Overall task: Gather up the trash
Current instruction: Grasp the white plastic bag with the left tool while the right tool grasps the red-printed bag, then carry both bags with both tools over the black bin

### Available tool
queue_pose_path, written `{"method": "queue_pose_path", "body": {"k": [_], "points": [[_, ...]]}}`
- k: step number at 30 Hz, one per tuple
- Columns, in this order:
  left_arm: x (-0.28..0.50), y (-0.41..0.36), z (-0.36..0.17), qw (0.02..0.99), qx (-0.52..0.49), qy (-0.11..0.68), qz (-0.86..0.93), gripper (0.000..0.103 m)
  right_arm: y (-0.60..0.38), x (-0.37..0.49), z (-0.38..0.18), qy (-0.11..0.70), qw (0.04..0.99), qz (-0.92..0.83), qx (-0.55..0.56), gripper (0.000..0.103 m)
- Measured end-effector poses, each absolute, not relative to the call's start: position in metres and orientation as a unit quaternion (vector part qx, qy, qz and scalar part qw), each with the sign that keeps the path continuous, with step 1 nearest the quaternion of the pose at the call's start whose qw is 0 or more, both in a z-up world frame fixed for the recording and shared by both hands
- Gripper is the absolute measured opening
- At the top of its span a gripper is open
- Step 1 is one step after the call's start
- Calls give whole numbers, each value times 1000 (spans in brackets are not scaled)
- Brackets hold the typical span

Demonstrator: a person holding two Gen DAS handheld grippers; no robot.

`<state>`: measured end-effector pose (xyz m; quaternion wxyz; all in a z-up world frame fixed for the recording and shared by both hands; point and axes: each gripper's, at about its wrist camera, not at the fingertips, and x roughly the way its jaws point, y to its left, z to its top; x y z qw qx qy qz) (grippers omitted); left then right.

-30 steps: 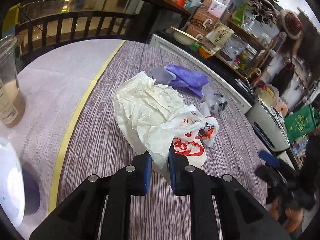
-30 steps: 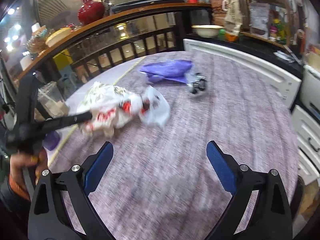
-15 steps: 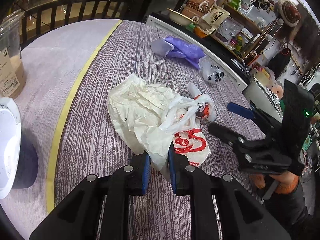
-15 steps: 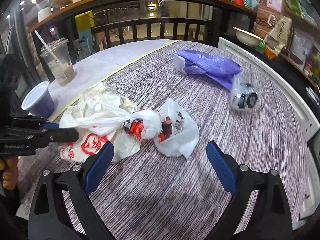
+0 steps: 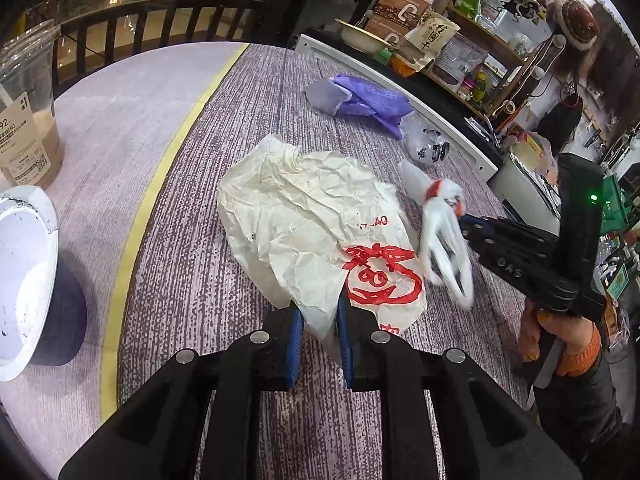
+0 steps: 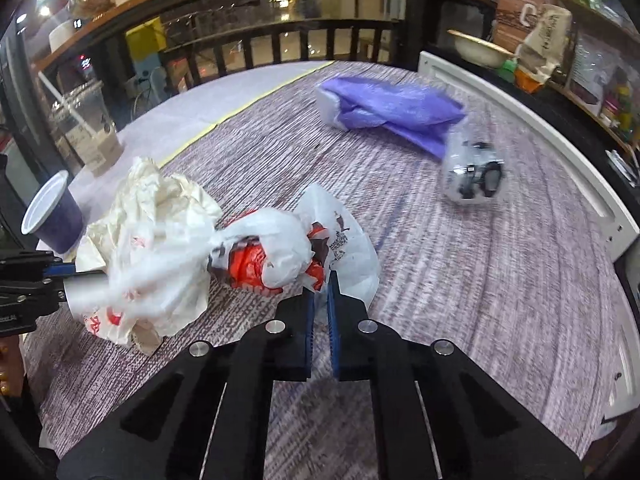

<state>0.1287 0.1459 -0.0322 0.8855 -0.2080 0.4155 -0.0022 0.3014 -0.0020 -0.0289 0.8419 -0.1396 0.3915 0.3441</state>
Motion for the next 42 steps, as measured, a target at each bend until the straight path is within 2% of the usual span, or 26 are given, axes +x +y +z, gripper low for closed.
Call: {"method": "queue_pose_path", "body": {"k": [18, 35, 42], "points": [[133, 69, -8, 905, -156, 393, -52, 16, -151, 218, 21, 340, 897, 278, -49, 7], [152, -48, 16, 908, -123, 370, -150, 16, -317, 169, 7, 333, 927, 146, 86, 7], [157, -95, 20, 905, -113, 366, -185, 16, -374, 153, -19, 343, 927, 85, 123, 7]]}}
